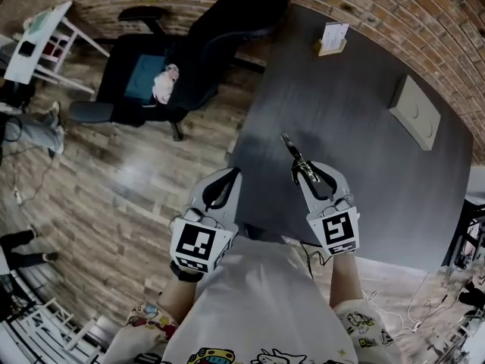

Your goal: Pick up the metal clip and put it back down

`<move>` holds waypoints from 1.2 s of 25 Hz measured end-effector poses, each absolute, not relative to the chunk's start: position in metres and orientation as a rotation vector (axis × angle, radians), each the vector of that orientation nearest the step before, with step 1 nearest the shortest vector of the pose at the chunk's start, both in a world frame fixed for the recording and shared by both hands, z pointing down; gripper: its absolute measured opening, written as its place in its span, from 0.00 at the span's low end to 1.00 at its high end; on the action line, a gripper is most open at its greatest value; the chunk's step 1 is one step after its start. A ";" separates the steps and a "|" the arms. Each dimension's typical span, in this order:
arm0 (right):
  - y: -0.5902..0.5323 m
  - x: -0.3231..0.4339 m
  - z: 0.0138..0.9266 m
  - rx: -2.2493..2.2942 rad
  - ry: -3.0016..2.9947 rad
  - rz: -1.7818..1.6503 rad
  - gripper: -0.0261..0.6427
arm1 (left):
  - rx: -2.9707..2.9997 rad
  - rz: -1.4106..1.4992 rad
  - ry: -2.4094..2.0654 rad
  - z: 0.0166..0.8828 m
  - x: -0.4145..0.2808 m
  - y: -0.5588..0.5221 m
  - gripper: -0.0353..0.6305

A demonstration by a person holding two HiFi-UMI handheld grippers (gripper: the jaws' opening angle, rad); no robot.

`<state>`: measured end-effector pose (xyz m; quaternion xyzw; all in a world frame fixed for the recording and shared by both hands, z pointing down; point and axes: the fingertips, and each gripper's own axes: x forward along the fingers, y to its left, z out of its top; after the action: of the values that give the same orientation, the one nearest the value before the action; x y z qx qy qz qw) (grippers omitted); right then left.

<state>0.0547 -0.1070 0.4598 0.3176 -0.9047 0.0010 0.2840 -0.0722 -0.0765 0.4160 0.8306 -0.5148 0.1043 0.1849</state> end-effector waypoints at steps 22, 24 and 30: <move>-0.100 0.030 0.548 0.664 -2.148 -0.317 0.17 | 2.303 0.301 -1.421 0.439 -0.080 -0.074 0.06; -0.099 0.028 0.552 0.654 -2.137 -0.338 0.17 | 2.300 0.304 -1.420 0.441 -0.081 -0.073 0.06; -0.101 0.022 0.563 0.612 -2.092 -0.415 0.17 | 2.294 0.300 -1.431 0.445 -0.084 -0.073 0.06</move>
<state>0.0218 -0.1014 0.5628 0.2471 -0.8442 -0.1676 0.4452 -0.0841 -0.0726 0.4452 0.8246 -0.5145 0.1078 0.2090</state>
